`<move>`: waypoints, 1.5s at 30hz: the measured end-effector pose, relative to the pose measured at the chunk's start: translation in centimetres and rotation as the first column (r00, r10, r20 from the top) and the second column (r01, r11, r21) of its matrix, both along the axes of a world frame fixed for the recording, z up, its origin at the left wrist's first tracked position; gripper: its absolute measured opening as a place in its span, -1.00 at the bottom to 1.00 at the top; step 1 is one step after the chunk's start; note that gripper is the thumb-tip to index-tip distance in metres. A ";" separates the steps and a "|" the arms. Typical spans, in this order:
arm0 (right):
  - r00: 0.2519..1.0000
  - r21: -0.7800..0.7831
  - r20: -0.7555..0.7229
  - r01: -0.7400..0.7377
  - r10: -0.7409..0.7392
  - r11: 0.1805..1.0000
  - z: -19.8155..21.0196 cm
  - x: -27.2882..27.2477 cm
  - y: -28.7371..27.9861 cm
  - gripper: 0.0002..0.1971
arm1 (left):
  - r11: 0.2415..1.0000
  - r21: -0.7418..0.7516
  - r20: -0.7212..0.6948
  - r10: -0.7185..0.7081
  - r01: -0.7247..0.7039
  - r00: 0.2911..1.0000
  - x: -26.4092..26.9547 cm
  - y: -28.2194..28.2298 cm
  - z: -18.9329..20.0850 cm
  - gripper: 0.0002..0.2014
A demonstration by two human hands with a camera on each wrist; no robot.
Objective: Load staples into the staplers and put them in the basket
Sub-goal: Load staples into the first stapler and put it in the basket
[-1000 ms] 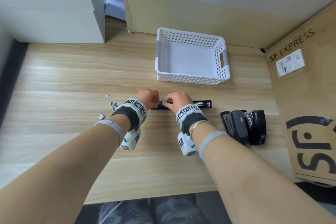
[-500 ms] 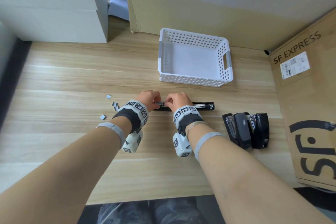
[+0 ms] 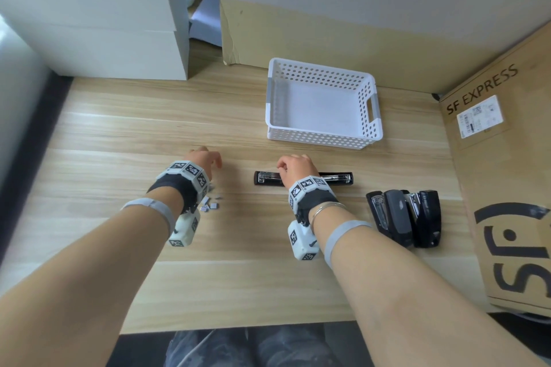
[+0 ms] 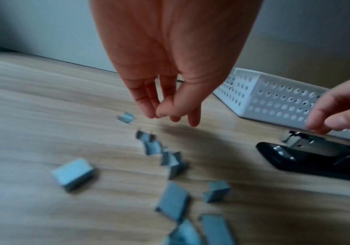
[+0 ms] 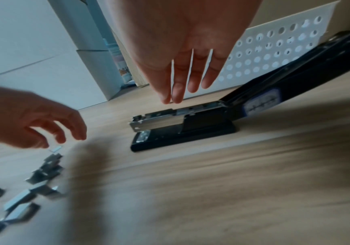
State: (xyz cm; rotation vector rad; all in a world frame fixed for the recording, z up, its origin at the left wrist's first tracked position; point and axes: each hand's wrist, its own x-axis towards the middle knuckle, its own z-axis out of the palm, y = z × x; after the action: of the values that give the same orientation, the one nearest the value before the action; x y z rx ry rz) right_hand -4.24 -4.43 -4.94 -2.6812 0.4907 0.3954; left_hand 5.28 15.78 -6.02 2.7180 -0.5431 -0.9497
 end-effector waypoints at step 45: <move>0.990 0.043 -0.074 -0.116 0.119 0.992 0.3 0.4 -0.2 -0.79 | 0.961 -0.264 -0.034 -0.091 0.079 0.995 -2.7 -7.4 0.0 -0.74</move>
State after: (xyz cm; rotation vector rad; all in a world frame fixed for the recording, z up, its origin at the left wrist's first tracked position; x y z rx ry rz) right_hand -3.81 -4.68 -4.61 -2.6731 0.3439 0.5368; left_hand 2.62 8.41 -6.04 2.4483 -0.7268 -0.8877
